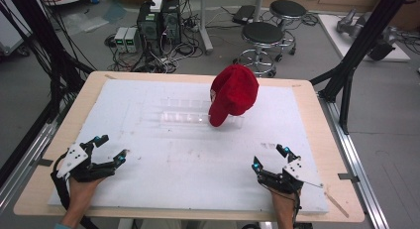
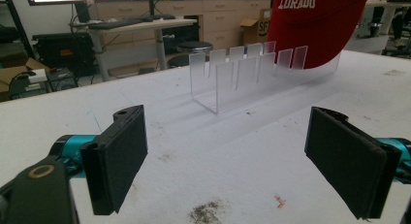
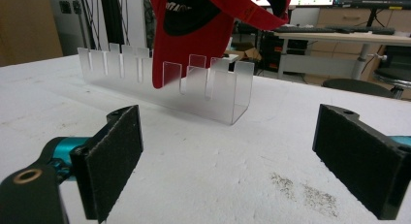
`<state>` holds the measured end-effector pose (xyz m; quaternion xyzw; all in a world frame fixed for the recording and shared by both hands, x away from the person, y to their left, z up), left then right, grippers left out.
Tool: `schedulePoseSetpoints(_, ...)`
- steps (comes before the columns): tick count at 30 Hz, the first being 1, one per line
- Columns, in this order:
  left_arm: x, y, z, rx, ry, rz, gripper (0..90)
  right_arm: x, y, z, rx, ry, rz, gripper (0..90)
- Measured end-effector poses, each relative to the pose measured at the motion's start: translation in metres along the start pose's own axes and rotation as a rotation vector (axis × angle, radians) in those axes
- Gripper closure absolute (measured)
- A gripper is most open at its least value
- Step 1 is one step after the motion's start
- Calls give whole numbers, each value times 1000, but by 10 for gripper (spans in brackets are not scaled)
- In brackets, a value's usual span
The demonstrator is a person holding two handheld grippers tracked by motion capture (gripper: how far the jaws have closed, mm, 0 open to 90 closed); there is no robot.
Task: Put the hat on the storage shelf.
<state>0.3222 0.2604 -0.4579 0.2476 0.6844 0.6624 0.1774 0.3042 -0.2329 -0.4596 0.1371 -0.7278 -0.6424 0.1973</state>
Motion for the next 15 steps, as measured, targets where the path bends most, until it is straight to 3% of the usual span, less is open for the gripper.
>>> schedulePoseSetpoints(5,3,1,1,11,4,-32,159,1,0,0,-9,0,-2,96)
schedulePoseSetpoints(15,4,1,1,4,11,-37,161,0,-1,1,1,0,4,96)
Point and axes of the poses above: each handheld gripper's, and its own axes: x roughly backward along the jaws, y roughly out of its top, z roughly to its left, the point moved 7 cm from there along -x, roughly forward along the jaws, and after that the axes turned 5 degrees about x, right-handed, at the moved point
